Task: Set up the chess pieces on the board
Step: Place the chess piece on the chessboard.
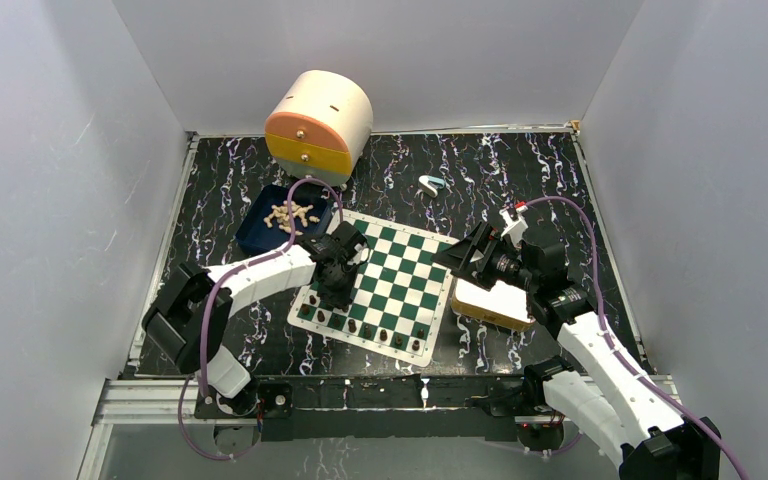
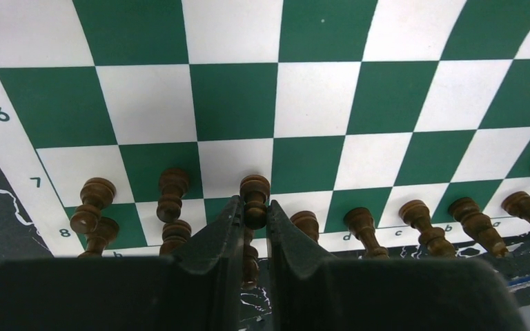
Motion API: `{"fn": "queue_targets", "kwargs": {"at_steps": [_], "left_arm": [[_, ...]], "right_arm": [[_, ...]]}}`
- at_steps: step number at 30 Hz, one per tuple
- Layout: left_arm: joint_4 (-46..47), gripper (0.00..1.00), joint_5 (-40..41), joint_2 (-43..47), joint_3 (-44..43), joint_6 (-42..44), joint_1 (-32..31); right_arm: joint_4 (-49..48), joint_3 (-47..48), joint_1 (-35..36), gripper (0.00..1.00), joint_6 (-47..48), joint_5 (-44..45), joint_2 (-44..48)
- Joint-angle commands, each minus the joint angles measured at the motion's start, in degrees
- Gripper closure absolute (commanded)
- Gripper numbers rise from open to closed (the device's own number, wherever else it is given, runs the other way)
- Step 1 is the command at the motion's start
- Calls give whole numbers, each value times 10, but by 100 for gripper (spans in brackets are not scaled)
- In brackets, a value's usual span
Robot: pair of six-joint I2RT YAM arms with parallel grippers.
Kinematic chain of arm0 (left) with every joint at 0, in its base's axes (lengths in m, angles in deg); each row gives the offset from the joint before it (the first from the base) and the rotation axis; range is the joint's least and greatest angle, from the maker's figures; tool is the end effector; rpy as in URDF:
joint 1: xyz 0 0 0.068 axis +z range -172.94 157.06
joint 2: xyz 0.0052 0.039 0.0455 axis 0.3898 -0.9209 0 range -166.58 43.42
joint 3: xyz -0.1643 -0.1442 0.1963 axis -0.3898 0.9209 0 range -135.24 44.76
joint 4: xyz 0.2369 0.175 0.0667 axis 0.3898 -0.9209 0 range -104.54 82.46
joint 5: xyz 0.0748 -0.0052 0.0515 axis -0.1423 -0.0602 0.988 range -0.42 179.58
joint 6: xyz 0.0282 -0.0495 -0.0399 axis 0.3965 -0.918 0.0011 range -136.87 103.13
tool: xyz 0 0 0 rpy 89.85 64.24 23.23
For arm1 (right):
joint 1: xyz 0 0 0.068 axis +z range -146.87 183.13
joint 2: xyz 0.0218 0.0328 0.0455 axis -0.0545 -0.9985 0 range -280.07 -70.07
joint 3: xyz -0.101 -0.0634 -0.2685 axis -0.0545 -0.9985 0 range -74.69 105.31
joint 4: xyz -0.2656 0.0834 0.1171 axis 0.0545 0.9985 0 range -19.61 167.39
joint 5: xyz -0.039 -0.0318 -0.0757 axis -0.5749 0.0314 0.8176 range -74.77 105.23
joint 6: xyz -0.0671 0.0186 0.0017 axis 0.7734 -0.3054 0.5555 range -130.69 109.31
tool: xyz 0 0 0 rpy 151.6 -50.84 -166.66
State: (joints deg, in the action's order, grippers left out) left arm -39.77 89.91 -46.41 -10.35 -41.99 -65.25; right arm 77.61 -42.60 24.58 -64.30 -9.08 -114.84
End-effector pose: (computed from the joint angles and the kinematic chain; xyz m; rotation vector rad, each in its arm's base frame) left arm 0.2525 -0.2293 0.1644 0.4149 2.7563 -0.3087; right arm 0.2049 0.1057 0.2672 0.2743 2.0885 1.2460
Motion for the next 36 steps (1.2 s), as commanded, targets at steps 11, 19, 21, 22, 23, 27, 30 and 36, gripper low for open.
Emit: {"fn": "queue_targets", "kwargs": {"at_steps": [11, 19, 21, 22, 23, 27, 30, 36], "left_arm": [[-14, 100, 23, -11, -6, 13, 4], [-15, 93, 25, -14, -6, 13, 3], [-15, 91, 24, -15, -7, 14, 3], [-15, 88, 24, -15, -7, 14, 3], [-15, 84, 24, -14, -8, 14, 3], [-16, 76, 23, -12, -13, 14, 3], [-14, 70, 21, -10, -16, 13, 3], [-7, 60, 12, 11, -37, 8, 3]], "right_arm": [[-6, 26, -1, 1, 4, 4, 6], [-4, 25, 0, 1, 3, 6, 8], [-4, 25, -1, 1, 4, 6, 7], [-4, 25, 0, 1, 4, 6, 7], [-4, 26, -1, 1, 4, 5, 7], [-3, 25, 0, 1, 4, 6, 7], [-2, 24, -1, 1, 5, 7, 8], [16, 29, -1, 1, 20, 12, 5]]}}
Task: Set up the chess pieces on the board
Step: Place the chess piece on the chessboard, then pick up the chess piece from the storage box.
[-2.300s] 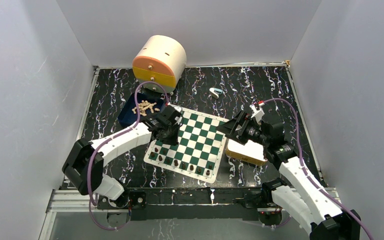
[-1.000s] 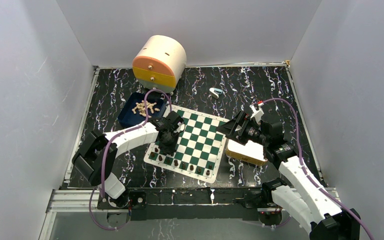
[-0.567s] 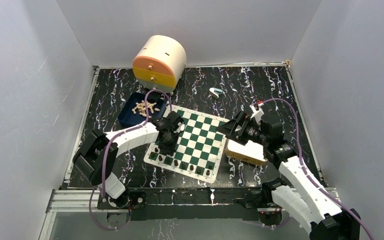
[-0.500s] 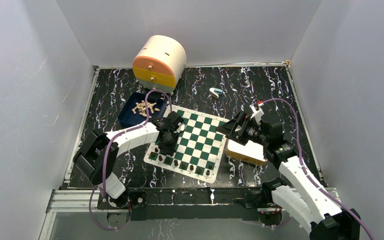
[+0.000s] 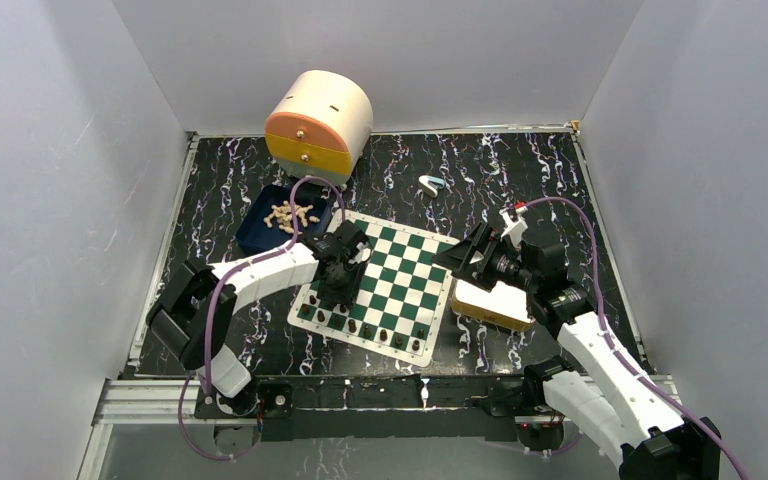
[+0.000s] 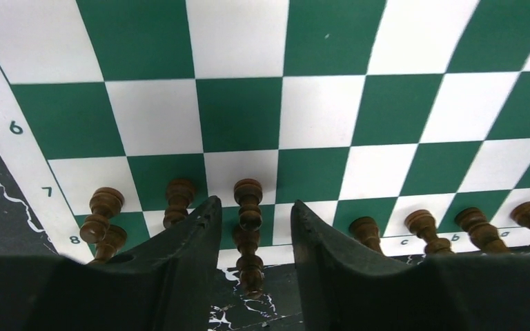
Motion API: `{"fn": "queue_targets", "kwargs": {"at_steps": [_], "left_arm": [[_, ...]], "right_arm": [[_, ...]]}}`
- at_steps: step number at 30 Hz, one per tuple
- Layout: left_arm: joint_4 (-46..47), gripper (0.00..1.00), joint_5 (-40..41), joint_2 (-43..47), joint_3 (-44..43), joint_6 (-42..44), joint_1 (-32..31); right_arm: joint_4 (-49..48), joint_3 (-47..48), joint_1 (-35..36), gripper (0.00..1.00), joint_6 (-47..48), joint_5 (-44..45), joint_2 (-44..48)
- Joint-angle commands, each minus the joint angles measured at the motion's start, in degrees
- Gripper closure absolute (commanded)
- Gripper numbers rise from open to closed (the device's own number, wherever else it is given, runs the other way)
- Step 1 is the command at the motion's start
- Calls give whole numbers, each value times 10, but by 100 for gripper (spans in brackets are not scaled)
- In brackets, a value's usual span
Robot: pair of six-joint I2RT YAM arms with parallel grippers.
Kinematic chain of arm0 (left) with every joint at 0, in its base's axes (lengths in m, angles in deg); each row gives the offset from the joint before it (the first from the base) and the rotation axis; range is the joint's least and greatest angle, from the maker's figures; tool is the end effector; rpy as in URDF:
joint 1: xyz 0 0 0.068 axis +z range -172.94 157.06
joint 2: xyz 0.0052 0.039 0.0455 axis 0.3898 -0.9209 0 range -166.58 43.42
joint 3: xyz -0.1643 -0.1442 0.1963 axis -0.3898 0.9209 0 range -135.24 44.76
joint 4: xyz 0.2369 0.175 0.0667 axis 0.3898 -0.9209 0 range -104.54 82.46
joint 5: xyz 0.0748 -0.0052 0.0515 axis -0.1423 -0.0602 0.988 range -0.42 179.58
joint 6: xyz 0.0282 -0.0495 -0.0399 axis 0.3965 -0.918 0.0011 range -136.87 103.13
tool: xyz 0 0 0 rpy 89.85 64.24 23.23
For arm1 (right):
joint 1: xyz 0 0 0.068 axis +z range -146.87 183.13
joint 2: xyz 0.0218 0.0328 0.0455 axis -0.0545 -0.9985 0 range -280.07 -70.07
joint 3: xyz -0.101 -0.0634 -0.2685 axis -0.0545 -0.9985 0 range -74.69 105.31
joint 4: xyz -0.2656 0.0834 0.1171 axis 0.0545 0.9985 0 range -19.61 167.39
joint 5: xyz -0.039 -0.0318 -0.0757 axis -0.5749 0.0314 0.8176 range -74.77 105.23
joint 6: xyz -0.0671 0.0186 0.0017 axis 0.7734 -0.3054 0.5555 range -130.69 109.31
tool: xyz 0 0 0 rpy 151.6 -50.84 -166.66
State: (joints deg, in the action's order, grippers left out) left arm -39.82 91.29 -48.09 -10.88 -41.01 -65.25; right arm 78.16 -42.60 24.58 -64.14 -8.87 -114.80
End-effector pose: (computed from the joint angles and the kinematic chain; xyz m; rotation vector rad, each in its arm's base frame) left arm 0.2560 -0.2307 0.1579 0.4332 2.7609 -0.2605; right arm 0.2045 0.1053 0.2662 0.2781 2.0961 1.2384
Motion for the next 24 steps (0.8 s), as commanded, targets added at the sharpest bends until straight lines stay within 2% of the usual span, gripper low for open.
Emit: {"fn": "queue_targets", "kwargs": {"at_steps": [1, 5, 6, 7, 8, 12, 17, 20, 24], "left_arm": [[-5, 58, -2, 32, -40, -2, 3], [0, 40, 2, 41, -84, -6, 3], [5, 33, 3, 43, -96, -6, 3], [11, 14, 2, 46, -111, -6, 3], [18, 10, 3, 52, -120, -4, 3], [53, 10, 19, 82, -140, 11, 3], [83, 8, 102, 151, -124, 56, 3], [113, 6, 144, 214, -84, 80, 4], [181, 6, 159, 305, 23, 116, 4]], "right_arm": [[19, 31, -1, 1, 23, 15, 3], [81, 64, -1, 1, 56, 61, -6], [100, 74, 0, 1, 61, 79, -11], [118, 84, 0, 1, 67, 99, -17], [140, 96, 0, 1, 79, 121, -24], [196, 128, -1, 1, 108, 197, -46], [238, 140, -1, 1, 120, 295, -73], [262, 148, -1, 1, 131, 343, -112], [280, 157, -4, 4, 142, 377, -163]]}}
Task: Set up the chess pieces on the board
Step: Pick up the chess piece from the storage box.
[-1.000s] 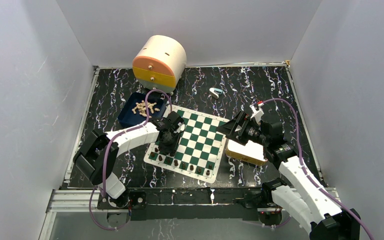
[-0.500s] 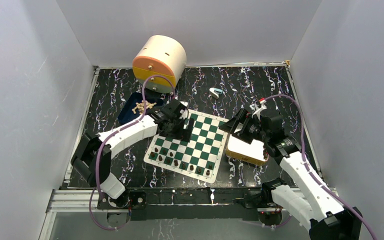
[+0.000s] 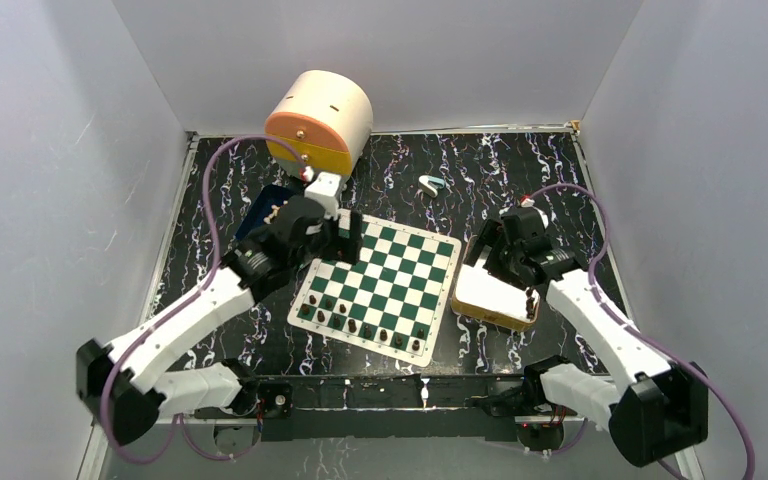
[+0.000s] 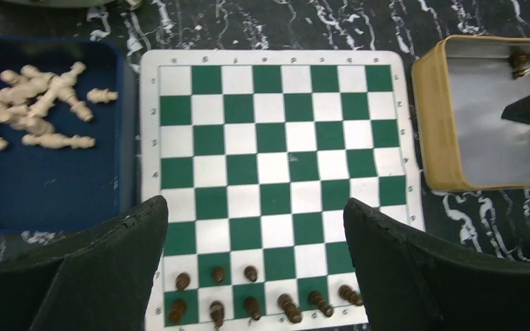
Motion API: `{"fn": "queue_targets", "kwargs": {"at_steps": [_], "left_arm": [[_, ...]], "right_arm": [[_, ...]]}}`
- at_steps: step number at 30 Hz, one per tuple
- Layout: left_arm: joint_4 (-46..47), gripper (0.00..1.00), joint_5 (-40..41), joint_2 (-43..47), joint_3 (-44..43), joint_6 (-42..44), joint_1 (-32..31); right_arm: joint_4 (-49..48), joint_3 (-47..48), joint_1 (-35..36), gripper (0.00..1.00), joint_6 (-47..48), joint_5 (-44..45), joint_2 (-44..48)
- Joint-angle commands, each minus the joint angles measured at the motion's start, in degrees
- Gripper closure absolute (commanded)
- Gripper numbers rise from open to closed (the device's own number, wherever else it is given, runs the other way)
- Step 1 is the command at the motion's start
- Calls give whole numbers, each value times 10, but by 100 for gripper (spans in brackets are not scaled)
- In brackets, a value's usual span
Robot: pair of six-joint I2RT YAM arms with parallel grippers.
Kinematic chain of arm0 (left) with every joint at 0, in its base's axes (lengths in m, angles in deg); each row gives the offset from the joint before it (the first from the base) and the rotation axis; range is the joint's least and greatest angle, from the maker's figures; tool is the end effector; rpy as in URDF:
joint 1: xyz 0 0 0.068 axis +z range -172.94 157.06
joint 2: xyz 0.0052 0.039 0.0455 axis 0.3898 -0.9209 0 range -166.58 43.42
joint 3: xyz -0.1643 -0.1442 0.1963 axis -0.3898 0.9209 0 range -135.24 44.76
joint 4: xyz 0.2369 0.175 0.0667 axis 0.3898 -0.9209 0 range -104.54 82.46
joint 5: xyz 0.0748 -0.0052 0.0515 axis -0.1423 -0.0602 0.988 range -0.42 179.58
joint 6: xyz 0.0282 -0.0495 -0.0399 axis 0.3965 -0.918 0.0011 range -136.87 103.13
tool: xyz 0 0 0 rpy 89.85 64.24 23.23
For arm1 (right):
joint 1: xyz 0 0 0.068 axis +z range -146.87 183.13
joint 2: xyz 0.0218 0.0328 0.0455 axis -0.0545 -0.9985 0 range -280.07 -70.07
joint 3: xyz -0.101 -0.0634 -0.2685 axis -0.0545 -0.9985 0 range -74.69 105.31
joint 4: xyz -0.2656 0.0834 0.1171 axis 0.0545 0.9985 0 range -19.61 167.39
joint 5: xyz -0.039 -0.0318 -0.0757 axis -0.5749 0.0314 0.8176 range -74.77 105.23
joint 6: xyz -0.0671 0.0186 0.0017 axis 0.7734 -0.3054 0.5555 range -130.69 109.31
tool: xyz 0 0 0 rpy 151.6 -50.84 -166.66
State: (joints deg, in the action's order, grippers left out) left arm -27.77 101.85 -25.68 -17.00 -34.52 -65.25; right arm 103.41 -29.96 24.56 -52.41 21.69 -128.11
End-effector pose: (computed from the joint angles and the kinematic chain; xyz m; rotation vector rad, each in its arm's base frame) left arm 0.2491 -0.2104 0.3433 0.3092 2.0447 -0.4326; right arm 0.2375 0.0865 0.2537 0.4776 2.3607 0.3896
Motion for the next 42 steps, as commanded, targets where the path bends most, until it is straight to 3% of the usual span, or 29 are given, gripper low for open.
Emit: {"fn": "queue_targets", "kwargs": {"at_steps": [1, 5, 7, 9, 12, 20, 26, 30, 38, 42], "left_arm": [[69, 6, 62, 101, 105, 57, 5], [66, 8, 61, 154, 152, 92, 6], [61, 10, 75, 161, 164, 107, 6], [65, 11, 87, 167, 175, 111, 6], [72, 14, 73, 176, 182, 105, 6], [69, 19, 41, 197, 192, 100, 5], [70, 19, 35, 205, 192, 100, -5], [68, 20, 38, 209, 192, 102, -11], [63, 20, 43, 204, 192, 104, -16], [61, 20, 51, 203, 192, 105, -16]], "right_arm": [[31, 33, -5, 7, 26, 84, -39], [29, 44, -11, 25, 47, 172, -73], [-10, 35, -11, 41, 79, 213, -89], [-59, 22, -11, 47, 100, 254, -108], [-74, 26, -14, 48, 104, 302, -157], [61, 102, -26, 48, 97, 320, -212], [69, 118, -32, 41, 285, 205, -255], [99, 141, -48, 40, 357, 131, -295], [88, 124, -56, 46, 514, 75, -280], [88, 106, -59, 48, 545, 92, -283]]}}
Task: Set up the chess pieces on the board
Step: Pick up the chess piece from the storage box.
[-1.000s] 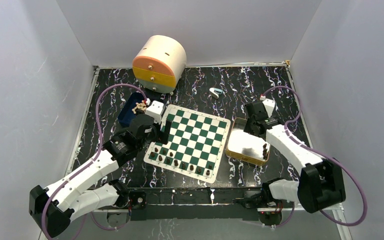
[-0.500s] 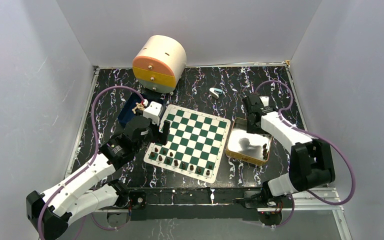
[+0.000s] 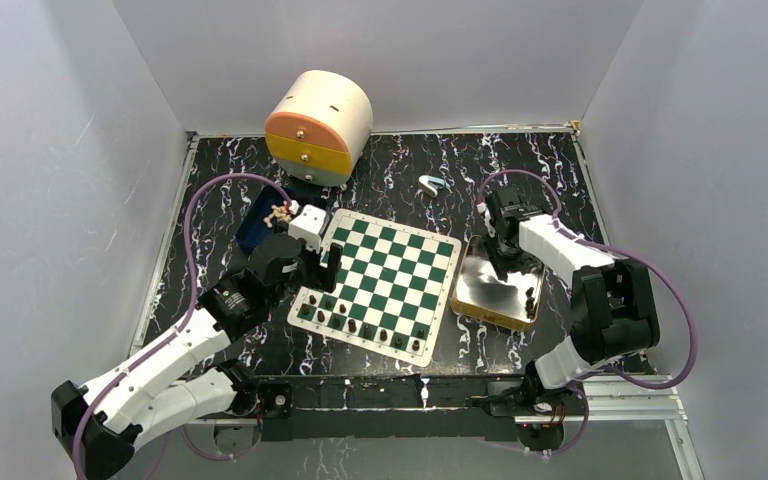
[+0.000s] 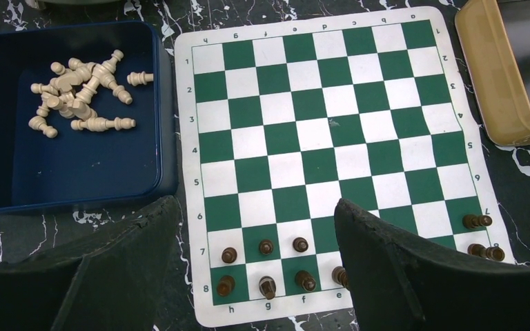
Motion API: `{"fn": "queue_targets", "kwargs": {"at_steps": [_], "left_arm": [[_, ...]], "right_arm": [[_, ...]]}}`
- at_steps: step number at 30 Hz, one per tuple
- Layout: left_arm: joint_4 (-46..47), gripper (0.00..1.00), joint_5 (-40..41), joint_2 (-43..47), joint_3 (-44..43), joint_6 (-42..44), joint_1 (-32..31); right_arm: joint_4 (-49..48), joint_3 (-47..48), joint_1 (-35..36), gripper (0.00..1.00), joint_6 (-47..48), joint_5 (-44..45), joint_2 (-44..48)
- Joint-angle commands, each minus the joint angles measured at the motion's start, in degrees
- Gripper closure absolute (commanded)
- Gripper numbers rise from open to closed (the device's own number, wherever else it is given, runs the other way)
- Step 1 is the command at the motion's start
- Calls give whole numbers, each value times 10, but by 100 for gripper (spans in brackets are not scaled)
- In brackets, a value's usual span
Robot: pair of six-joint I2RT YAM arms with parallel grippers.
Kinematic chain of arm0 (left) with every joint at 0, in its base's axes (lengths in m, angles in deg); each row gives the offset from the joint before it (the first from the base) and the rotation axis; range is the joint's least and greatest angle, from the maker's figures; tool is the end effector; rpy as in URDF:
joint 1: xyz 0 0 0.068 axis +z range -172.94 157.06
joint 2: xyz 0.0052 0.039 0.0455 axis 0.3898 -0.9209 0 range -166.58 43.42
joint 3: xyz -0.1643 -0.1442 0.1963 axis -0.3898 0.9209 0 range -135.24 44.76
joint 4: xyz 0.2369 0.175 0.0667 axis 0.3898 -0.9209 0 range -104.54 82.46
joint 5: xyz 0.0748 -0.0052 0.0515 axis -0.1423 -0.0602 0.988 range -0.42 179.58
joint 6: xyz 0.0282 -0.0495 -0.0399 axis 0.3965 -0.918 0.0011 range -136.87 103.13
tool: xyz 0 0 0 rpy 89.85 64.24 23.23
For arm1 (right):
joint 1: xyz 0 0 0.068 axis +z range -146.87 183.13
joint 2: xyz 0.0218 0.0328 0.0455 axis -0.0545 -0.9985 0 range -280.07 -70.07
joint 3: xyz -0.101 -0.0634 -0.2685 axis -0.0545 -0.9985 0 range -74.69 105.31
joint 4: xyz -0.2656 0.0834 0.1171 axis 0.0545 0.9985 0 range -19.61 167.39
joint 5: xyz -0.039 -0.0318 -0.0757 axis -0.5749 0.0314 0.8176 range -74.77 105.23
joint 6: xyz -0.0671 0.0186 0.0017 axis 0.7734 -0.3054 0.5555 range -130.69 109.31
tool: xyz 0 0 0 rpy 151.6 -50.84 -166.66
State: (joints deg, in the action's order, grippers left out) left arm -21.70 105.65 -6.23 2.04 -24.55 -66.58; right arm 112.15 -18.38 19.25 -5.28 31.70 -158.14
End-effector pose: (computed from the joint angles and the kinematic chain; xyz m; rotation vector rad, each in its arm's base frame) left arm 0.1902 -0.1597 0.3099 0.4175 1.8921 -0.3275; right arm 0.3148 0.0744 0.1754 -0.4666 2.7686 -0.3663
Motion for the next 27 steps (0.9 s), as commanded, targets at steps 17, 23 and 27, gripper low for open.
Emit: {"fn": "queue_targets", "kwargs": {"at_steps": [17, 23, 27], "left_arm": [[-4, 20, 19, -5, 1, 7, -4], [-3, 21, 15, -13, 0, 8, -4], [-2, 21, 15, -11, 1, 8, -4]], "right_arm": [[19, -24, -46, 55, 115, 17, 13], [19, -24, -48, 58, 119, 24, -3], [18, -26, -49, 60, 124, 37, -6]]}}
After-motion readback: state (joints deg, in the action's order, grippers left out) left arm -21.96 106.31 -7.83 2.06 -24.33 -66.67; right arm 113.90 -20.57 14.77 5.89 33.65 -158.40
